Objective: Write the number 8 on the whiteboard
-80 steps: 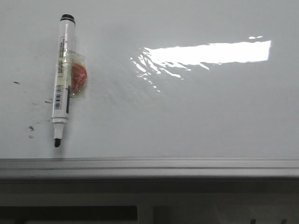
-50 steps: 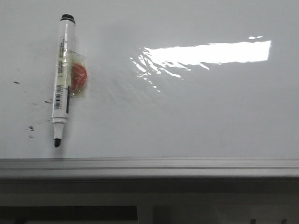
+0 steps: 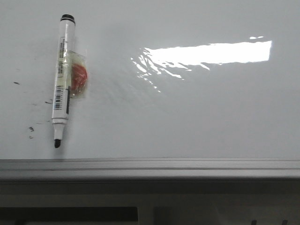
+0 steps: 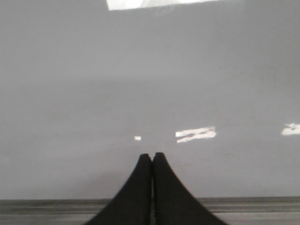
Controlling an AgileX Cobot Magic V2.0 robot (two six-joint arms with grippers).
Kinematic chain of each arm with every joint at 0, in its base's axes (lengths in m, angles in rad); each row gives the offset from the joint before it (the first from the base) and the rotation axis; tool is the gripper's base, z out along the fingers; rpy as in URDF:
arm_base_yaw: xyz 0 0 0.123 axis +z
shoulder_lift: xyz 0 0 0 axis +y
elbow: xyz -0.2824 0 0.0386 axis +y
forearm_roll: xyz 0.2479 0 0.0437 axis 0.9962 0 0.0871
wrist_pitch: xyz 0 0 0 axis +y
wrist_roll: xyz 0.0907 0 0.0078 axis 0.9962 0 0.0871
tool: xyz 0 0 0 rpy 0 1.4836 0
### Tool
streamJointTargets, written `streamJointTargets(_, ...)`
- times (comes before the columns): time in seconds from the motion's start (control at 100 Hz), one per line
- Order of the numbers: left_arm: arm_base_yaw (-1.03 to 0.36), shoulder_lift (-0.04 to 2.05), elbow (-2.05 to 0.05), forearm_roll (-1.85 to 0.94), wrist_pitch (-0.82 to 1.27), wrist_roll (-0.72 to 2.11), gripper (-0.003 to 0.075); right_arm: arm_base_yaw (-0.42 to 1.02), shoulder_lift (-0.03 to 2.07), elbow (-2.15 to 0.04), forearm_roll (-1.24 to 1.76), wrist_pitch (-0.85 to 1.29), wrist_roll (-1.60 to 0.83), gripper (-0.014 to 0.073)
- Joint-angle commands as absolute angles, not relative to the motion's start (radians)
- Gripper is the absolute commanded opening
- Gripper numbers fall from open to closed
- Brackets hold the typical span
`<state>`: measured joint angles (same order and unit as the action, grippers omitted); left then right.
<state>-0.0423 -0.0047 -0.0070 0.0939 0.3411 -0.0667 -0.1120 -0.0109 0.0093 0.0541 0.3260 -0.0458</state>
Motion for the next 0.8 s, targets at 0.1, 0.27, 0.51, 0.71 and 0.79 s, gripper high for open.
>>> streamJointTargets(0.1, -0.041, -0.033, 0.033, 0.091, 0.292, -0.078, -0.0020, -0.116, -0.032, 0.024, 0.051, 0.298, -0.054, -0.0063)
streamJointTargets(0.27, -0.041, -0.033, 0.033, 0.091, 0.292, -0.078, -0.0020, -0.116, -0.032, 0.024, 0.051, 0.298, -0.054, -0.0063)
streamJointTargets(0.51, -0.041, -0.033, 0.033, 0.095, 0.292, -0.078, -0.0020, -0.116, -0.032, 0.024, 0.051, 0.298, -0.054, -0.0063)
streamJointTargets(0.71, -0.041, -0.033, 0.033, 0.101, 0.292, -0.078, -0.0020, -0.116, -0.032, 0.024, 0.051, 0.298, -0.054, -0.0063)
streamJointTargets(0.79, -0.041, -0.033, 0.033, 0.123, 0.292, -0.078, -0.0020, -0.116, -0.032, 0.024, 0.044, 0.298, -0.054, -0.0063)
